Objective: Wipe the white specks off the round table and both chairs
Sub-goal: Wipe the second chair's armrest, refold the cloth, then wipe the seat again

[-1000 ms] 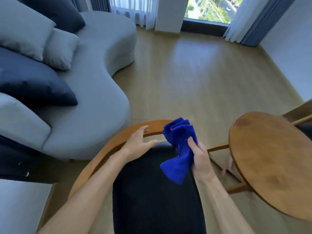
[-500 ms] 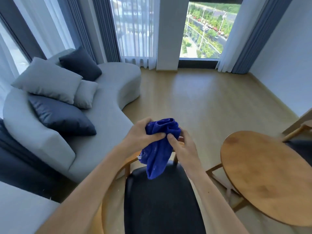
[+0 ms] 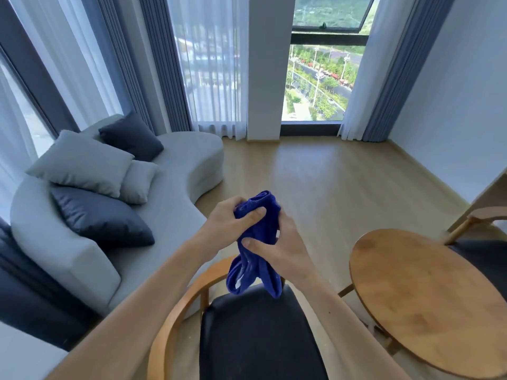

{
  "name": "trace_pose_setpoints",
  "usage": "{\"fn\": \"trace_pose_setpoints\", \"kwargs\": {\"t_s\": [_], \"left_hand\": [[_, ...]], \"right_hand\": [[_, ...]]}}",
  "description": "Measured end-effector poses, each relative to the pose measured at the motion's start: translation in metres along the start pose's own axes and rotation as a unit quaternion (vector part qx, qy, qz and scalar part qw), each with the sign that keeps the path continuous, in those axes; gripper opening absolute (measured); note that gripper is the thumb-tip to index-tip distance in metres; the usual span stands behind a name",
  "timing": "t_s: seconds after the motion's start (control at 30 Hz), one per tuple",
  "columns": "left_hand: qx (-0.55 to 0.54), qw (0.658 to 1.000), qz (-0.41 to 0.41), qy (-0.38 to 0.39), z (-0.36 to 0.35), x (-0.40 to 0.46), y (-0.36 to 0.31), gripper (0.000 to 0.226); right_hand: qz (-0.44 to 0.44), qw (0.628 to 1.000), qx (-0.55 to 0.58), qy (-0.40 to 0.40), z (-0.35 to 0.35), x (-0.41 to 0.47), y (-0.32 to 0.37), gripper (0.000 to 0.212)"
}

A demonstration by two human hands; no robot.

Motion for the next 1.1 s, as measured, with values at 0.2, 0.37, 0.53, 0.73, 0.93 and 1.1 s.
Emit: {"fn": "trace_pose_setpoints", "kwargs": {"t_s": [0.2,0.37,0.53,0.73,0.93,1.1], "left_hand": [[-0.046,0.991,-0.040,0.123,0.001,-0.015,0.003,0.055],[-0.049,0.991,-0.064,0.103,0.007,-0.019,0.004,0.035],[0.008,0.994,-0.066,0.092,0.048,-0.024,0.007,0.010],[0.123,0.982,-0.074,0.122,0.061,-0.022,-0.005,0.020],[0.061,0.989,-0.051,0.123,0.063,-0.026,-0.010,0.019],[-0.030,0.997,0.057,0.039,0.044,-0.021,0.029,0.016]], "right_hand": [[0.022,0.999,0.030,0.003,0.005,0.001,0.009,0.047],[0.044,0.984,0.162,0.053,0.004,-0.001,0.009,0.037],[0.017,0.984,0.175,0.024,0.034,-0.003,0.000,0.022],[0.037,0.998,0.001,0.048,0.044,0.000,0.028,0.030],[0.040,0.996,0.026,0.078,0.053,-0.004,0.037,0.021],[-0.077,0.993,0.091,0.008,0.047,0.006,0.008,0.011]]}}
Point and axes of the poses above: each hand's wrist, its own x-axis towards the middle knuckle, its own z-axis out of the back of the hand, y = z × x, the point moved 6 cm from there along x, towards the middle knuckle, and after that the axes turned 8 degrees about y, right-handed, at the moved point
